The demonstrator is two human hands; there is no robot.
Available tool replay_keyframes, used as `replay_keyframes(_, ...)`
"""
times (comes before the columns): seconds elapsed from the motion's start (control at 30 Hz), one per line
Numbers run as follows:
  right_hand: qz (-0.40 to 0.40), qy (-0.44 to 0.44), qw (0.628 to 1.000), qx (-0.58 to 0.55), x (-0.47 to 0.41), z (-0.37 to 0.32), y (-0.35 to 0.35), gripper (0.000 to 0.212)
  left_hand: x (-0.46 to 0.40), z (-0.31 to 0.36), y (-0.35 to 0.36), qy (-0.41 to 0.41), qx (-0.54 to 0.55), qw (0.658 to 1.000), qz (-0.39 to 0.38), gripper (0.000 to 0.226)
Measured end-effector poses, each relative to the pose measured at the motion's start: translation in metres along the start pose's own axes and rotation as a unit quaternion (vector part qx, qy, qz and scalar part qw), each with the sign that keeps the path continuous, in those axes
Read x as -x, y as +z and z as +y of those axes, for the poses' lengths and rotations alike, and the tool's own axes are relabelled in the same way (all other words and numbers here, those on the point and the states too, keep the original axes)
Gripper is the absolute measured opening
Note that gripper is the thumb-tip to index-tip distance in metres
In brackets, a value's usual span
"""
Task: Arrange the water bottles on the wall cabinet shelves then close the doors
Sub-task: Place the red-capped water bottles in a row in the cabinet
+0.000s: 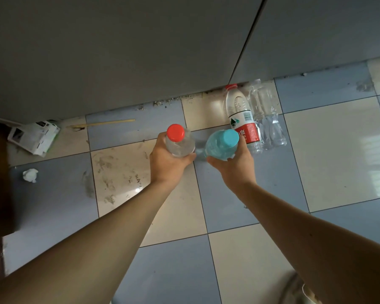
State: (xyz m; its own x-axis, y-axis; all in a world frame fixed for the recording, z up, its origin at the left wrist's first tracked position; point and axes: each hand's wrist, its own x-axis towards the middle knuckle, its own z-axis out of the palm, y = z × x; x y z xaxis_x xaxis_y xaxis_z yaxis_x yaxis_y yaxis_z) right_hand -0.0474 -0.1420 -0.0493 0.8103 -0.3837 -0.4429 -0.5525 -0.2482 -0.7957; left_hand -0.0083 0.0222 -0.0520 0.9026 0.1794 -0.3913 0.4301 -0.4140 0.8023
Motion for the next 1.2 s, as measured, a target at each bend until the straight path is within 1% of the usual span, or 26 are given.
replay_keyframes(0.17, 0.004, 0.013, 1.000, 0.005, 0.018, -0.013, -0.009, 0.055, 0.008, 0.017, -0.017, -0.020, -0.004, 1.000, -0.021, 0.060)
replay_keyframes(0.27, 0.007, 0.011, 1.000, 0.006, 0.034, -0.032, -0.026, 0.057, 0.020, 0.037, -0.033, -0.024, -0.007, 0.999, -0.034, 0.062)
replay_keyframes(0.4, -0.008, -0.018, 1.000, 0.017, 0.054, -0.072, -0.056, 0.066, 0.041, 0.076, -0.060, -0.025, -0.007, 0.999, -0.047, 0.060)
replay_keyframes(0.47, -0.018, -0.032, 0.999, 0.020, 0.064, -0.099, -0.076, 0.065, 0.054, 0.103, -0.072, -0.017, 0.002, 0.999, -0.047, 0.059)
replay_keyframes(0.6, -0.036, -0.062, 0.996, 0.043, 0.090, -0.161, -0.117, 0.061, 0.082, 0.164, -0.098, -0.003, 0.004, 0.998, -0.061, 0.058)
replay_keyframes(0.87, -0.071, -0.082, 0.993, 0.043, 0.172, -0.294, -0.214, 0.061, 0.154, 0.308, -0.158, 0.050, 0.006, 0.995, -0.084, 0.055)
replay_keyframes(1.03, -0.075, -0.090, 0.993, 0.020, 0.233, -0.385, -0.275, 0.059, 0.207, 0.414, -0.213, 0.090, 0.008, 0.992, -0.087, 0.054)
replay_keyframes(1.2, -0.063, -0.137, 0.989, -0.012, 0.290, -0.487, -0.323, 0.064, 0.257, 0.506, -0.279, 0.119, 0.036, 0.989, -0.075, 0.046)
